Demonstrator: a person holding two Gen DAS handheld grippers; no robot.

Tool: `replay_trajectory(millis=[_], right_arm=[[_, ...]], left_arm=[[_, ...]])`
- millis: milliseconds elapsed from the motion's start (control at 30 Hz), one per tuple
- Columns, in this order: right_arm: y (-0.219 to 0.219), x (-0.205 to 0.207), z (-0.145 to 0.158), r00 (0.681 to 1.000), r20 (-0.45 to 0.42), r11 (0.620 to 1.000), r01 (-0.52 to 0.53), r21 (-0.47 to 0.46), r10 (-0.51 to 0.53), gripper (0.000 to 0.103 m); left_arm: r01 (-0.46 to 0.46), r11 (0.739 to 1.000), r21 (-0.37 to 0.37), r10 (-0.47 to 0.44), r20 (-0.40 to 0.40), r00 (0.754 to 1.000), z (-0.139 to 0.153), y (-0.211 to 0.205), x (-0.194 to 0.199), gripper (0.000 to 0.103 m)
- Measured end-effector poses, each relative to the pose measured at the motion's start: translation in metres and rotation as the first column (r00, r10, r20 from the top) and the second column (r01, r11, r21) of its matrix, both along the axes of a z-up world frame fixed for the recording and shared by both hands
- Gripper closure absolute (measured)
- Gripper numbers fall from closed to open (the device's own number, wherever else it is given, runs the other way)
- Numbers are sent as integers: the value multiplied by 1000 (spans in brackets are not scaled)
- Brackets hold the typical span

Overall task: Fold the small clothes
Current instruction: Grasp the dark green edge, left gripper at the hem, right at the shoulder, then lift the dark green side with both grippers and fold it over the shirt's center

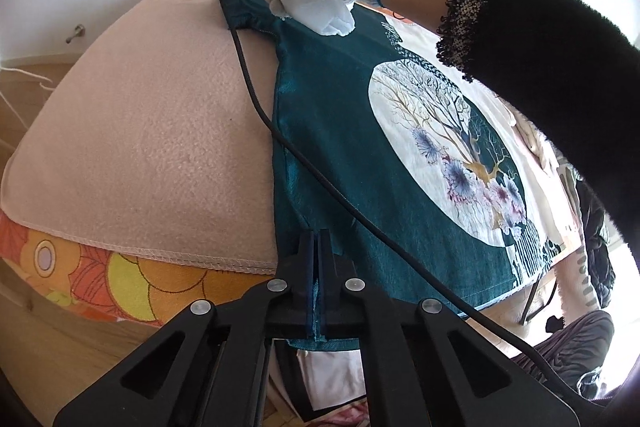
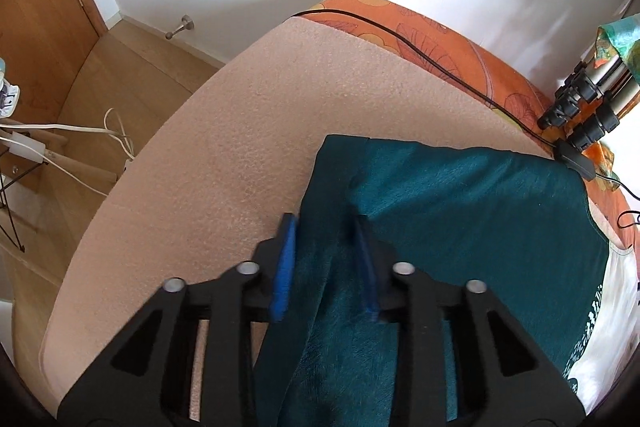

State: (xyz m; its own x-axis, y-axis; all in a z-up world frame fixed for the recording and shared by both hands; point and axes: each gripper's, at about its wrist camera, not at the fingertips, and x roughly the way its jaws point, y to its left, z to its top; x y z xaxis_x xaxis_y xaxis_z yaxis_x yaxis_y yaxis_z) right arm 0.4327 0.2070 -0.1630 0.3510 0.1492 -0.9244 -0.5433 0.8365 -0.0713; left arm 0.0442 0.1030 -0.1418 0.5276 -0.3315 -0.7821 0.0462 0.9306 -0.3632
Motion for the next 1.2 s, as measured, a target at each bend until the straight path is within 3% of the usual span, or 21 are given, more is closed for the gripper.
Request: replay_trajectory(millis=[133, 367, 767, 933, 1200], right_arm=[[-9, 10, 7, 1000, -5, 999, 26, 30, -25, 99], [-47, 17, 51, 997, 54, 994, 53, 93, -58, 100], [-151, 14, 104, 979, 135, 984, 139, 112, -153, 100], [-211, 18, 102, 965, 135, 971, 209, 120, -224, 100], [-277, 22, 68, 947, 99, 949, 296, 110, -306, 100]], left_arm=[[14, 1000, 10, -14, 27, 1000, 8, -6, 0, 103], [28, 999, 17, -29, 66, 997, 20, -16, -2, 103], [176, 983, 45, -180, 138, 974, 41, -80, -2, 103], [254, 966, 36, -257, 112, 960, 38, -115, 4, 103], [337, 939, 72, -343, 85, 936, 27, -154, 6, 103]])
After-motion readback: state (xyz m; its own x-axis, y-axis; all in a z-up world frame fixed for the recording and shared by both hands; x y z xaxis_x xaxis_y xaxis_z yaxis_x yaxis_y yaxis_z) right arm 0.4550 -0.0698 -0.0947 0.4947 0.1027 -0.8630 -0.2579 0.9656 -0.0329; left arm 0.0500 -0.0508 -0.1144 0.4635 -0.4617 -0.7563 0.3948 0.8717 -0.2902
